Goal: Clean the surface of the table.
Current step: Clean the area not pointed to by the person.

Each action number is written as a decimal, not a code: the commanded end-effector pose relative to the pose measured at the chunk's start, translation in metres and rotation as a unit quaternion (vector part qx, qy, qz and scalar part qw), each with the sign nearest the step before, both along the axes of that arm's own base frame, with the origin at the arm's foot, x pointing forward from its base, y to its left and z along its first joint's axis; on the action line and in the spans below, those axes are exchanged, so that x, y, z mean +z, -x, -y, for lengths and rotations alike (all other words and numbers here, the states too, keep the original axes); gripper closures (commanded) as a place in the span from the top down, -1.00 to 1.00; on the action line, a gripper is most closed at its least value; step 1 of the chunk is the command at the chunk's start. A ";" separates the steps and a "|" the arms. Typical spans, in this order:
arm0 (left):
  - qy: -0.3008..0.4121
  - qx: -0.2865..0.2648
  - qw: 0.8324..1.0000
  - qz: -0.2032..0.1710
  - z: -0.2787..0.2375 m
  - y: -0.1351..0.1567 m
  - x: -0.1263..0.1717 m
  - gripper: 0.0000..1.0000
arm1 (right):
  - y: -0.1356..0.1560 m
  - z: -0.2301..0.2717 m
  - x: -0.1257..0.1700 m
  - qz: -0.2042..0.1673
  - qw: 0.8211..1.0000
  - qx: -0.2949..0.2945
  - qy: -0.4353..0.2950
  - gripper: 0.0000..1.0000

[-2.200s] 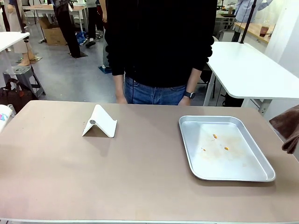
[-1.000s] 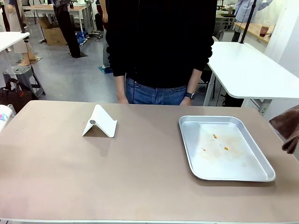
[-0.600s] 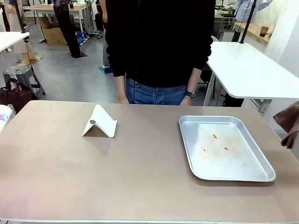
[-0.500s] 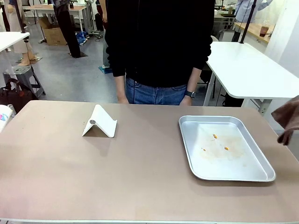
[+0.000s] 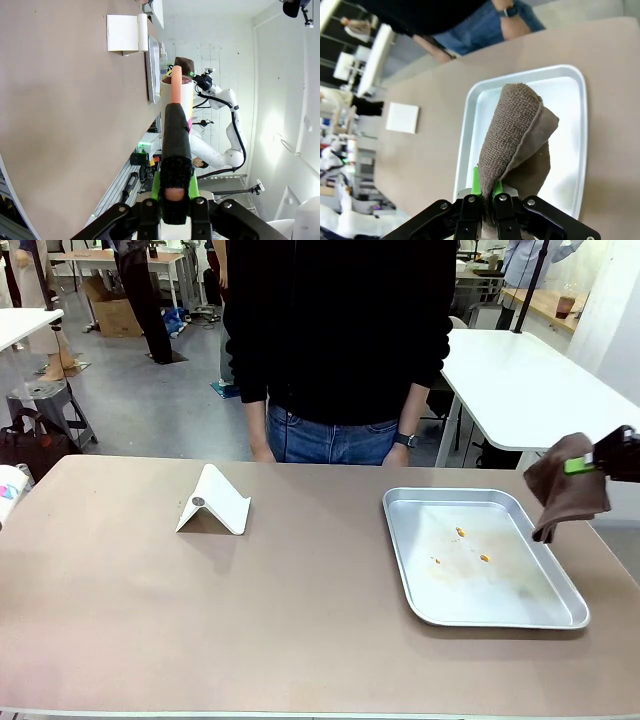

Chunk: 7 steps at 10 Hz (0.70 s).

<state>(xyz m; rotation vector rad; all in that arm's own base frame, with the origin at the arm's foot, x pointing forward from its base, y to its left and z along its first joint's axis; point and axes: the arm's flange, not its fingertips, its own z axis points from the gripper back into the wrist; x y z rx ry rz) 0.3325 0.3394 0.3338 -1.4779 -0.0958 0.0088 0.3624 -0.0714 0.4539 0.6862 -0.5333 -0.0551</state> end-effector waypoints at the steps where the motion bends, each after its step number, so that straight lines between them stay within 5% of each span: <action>1: 0.005 0.004 1.000 0.007 0.002 0.004 0.005 -0.55 | 0.002 -0.023 -0.022 -0.040 0.998 0.012 0.045 -0.85; 7: 0.005 0.004 1.000 0.007 0.002 0.004 0.005 -0.55 | -0.032 -0.038 -0.059 -0.083 0.989 0.010 0.119 -0.85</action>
